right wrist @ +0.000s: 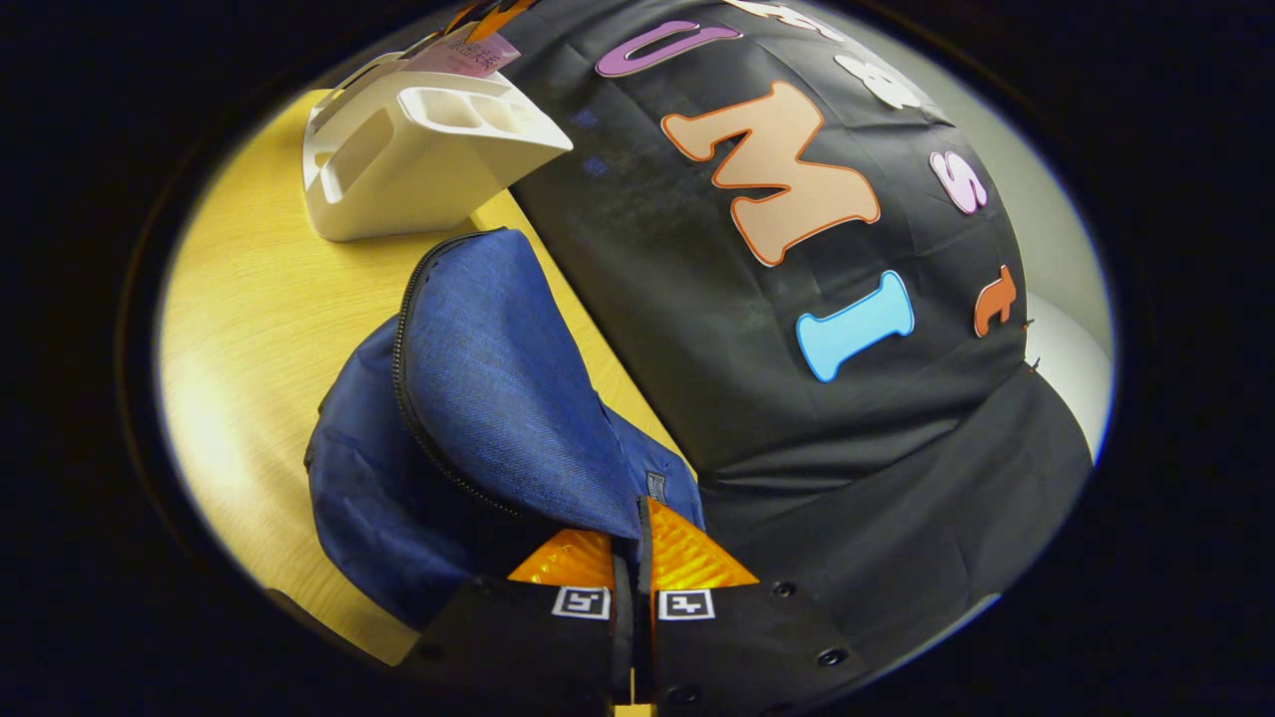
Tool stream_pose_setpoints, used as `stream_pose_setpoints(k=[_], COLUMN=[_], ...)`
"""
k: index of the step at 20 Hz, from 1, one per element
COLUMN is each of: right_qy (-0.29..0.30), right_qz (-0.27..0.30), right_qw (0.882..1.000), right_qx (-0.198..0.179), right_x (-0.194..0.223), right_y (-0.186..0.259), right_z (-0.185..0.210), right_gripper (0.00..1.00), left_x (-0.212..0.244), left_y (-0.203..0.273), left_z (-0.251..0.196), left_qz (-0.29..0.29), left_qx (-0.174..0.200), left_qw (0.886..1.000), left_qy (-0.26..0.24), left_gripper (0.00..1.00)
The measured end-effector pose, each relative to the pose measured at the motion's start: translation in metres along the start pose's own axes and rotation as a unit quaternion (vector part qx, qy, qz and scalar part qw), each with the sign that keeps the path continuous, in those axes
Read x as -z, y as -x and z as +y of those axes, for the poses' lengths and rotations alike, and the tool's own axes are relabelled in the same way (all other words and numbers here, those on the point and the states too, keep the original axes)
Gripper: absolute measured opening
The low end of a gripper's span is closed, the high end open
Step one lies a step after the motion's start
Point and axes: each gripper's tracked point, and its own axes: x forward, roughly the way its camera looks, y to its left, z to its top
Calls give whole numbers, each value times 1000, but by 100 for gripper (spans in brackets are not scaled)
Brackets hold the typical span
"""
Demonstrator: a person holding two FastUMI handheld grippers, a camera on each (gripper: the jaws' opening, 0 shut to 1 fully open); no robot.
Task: Open the schoolbag, grab two books from the bookshelf and put them into the schoolbag.
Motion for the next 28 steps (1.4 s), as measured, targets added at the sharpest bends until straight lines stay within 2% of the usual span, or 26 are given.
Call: stream_pose_setpoints(k=[2, 5, 8, 10, 11, 13, 16, 17, 18, 19, 21, 24, 26, 28], right_qy=[1, 1, -1, -1, 0, 0, 4, 5, 5, 6, 4, 6, 7, 6], right_qz=[5, 12, 23, 28, 31, 37, 44, 46, 47, 48, 51, 53, 54, 55], right_qw=[1000, 1000, 1000, 999, 999, 999, 999, 999, 999, 999, 998, 998, 998, 998], right_qx=[3, 6, 14, 16, 17, 18, 19, 19, 19, 20, 22, 24, 25, 27], right_x=[1, 2, 2, 1, 0, 1, 0, 1, 0, 0, 1, 0, -1, -2], right_y=[4, 10, 17, 23, 27, 35, 43, 46, 48, 51, 53, 54, 54, 54], right_z=[0, 0, -2, -1, -1, 1, 4, 5, 6, 6, 6, 7, 7, 7], right_gripper=[4, 2, 2, 1, 2, 2, 2, 2, 2, 2, 1, 1, 6, 4], left_x=[-5, -6, 2, 6, 8, 18, 17, 17, 15, 15, 17, 18, 17, 28], left_y=[-5, -15, -32, -43, -45, -51, -57, -58, -58, -60, -60, -60, -58, -51], left_z=[-2, -8, -13, -14, -15, -19, -23, -24, -24, -24, -21, -20, -17, -18], left_qz=[26, 76, 147, 177, 195, 229, 245, 248, 251, 253, 264, 276, 279, 304], left_qx=[12, 33, 58, 65, 67, 74, 77, 78, 77, 74, 66, 64, 55, 46], left_qw=[999, 995, 987, 982, 978, 971, 966, 965, 965, 964, 961, 958, 958, 951], left_qy=[-27, -50, -25, -16, -7, -1, -16, -23, -30, -38, -44, -44, -42, -23], left_gripper=[93, 92, 89, 86, 81, 80, 70, 71, 53, 48, 51, 45, 43, 36])
